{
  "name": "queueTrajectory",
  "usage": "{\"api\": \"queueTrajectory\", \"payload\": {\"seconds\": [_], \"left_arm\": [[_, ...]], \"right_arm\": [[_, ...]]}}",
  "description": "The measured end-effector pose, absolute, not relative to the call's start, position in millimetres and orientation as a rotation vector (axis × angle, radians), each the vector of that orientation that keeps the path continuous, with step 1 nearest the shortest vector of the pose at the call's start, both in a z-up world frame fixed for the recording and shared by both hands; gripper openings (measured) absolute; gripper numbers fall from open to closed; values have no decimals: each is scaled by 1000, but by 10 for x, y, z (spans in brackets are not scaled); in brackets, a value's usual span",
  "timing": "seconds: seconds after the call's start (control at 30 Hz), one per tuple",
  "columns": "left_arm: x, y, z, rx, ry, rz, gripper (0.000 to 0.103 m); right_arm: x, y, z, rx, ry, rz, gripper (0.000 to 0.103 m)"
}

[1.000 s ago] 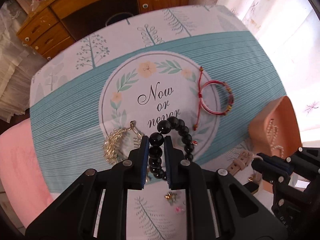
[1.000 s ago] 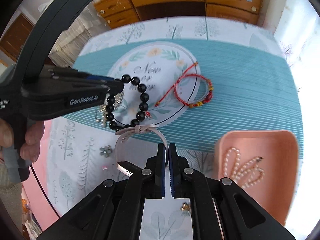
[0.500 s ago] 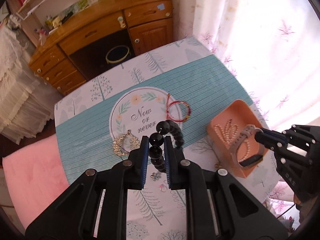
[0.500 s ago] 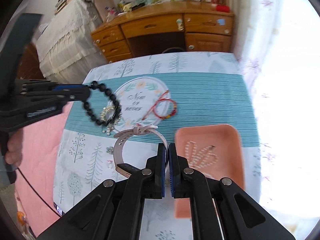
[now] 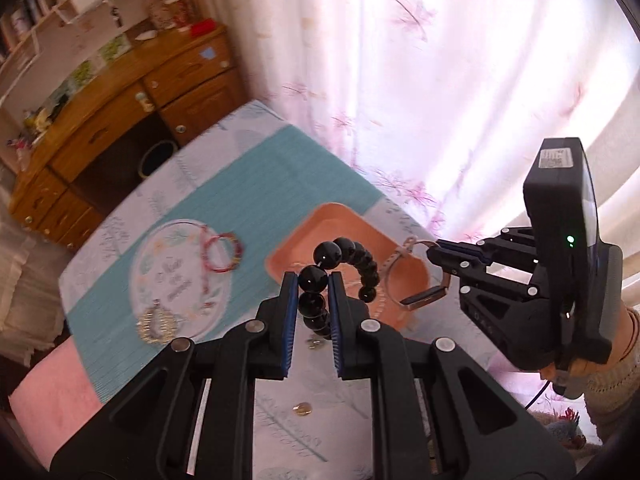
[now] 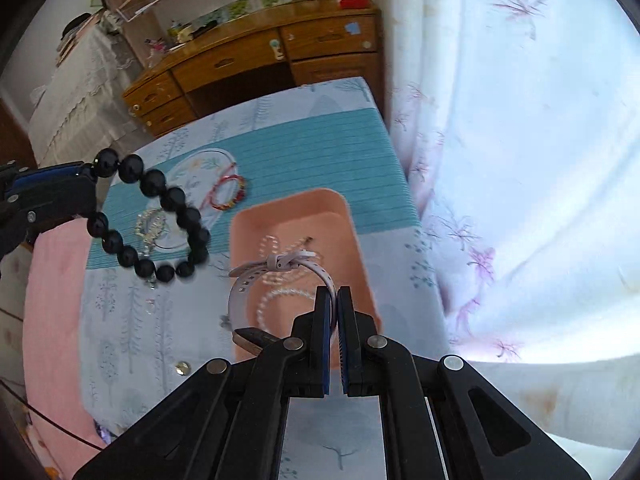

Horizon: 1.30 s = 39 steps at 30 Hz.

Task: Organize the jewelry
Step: 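Carry the watch and black bead bracelet into the tray and open both grippers, then withdraw both grippers from the tray toward the red string bracelet and hair clip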

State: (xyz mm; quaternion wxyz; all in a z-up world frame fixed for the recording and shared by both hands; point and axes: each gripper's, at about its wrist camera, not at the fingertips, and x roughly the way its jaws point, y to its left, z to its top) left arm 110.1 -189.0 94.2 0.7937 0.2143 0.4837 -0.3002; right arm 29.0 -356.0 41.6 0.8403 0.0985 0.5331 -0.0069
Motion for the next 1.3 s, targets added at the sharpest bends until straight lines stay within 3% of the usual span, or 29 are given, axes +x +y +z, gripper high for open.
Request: {"api": "queueTrajectory", "payload": {"seconds": [0.3,0.5,0.6,0.67,0.73,1.0,1.3], "left_arm": [[1062,-2666,-58,432,1200,-723,12],[1201,-2710,-434,453,1225,-641,13],[1312,-2563,-435,446,1232,-604,14],[1366,-2450,-389,428,1227,-584,23],[1410,-2346,-334,419,1208,-562,43],[1631,-1697,-128,365,1149,-466,45],[1738,-689,-223,300,1167,-319,45]], "right_arm": [[-227,-3905,219,200,1115,-107,4],[-300,-3901,-10,207,1154,-118,4],[-234,-3867,-51,207,1156,-114,4],[-147,-3822,-50,206,1155,-105,4],[-48,-3766,-38,201,1153,-97,4],[623,-3508,-27,250,1176,-31,4],[1590,-3146,-434,244,1286,-18,4]]}}
